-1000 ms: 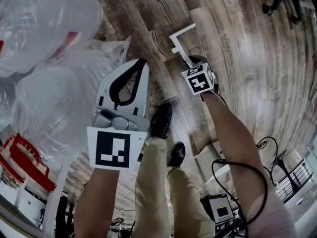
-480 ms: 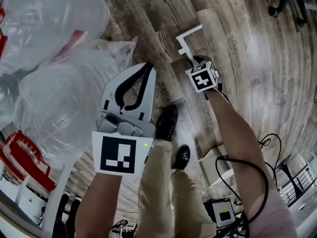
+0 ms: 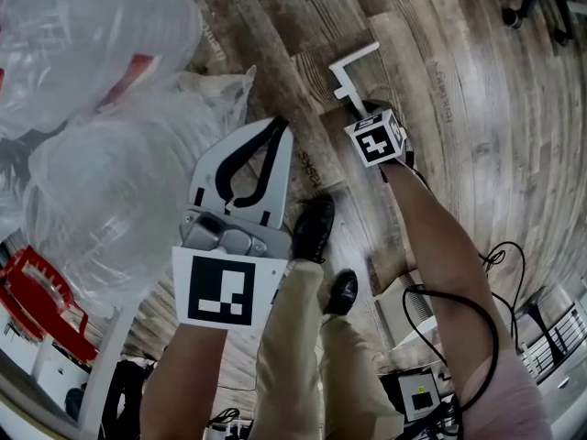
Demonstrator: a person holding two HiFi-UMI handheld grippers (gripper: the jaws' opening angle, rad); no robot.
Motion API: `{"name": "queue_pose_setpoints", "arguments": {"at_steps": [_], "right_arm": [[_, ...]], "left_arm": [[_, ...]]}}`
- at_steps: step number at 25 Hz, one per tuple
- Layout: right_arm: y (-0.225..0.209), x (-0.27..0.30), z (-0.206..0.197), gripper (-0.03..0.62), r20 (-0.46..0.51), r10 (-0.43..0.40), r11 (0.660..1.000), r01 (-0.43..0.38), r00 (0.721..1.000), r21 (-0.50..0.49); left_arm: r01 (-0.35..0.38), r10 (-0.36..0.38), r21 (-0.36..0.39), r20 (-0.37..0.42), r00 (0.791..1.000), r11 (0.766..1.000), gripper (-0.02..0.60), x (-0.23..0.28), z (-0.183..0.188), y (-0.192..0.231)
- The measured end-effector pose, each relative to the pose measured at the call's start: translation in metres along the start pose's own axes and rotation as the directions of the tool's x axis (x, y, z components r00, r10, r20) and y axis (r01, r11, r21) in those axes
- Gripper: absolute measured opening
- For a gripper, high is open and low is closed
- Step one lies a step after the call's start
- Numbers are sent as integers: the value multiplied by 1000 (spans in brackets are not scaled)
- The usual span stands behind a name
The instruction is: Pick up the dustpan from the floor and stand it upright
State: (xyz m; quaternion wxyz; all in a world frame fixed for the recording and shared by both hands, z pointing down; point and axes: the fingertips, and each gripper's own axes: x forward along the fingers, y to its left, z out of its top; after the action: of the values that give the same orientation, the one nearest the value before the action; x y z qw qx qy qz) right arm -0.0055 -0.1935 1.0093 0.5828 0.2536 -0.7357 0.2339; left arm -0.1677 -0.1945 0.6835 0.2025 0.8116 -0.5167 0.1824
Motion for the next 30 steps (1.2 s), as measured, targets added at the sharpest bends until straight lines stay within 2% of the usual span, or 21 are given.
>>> {"name": "queue_pose_setpoints", "arguments": {"at_steps": [8,13,18,25,30], "right_arm": [[-1,-4,2,87,5,-11,999,11,1000,37],[1,-29,8,86,41,-11,999,9,999,43],[3,-75,15,84,76,-12,998,8,997,56],[4,-157,23,83,150,-32,997,21,988,70],[4,-226,20,83,216,-56,996,39,975,85]], "left_arm": [[2,-2,5,-6,1000,1000,14,-5,-3,-8],[-3,3,-1,13,1000,1000,14,-13,10,-17],[9,-10,9,39,999,1000,14,-25,41,-35],[7,-8,6,113,994,1000,14,-47,105,-57],[26,-30,31,147,989,999,14,-70,146,-87]]}}
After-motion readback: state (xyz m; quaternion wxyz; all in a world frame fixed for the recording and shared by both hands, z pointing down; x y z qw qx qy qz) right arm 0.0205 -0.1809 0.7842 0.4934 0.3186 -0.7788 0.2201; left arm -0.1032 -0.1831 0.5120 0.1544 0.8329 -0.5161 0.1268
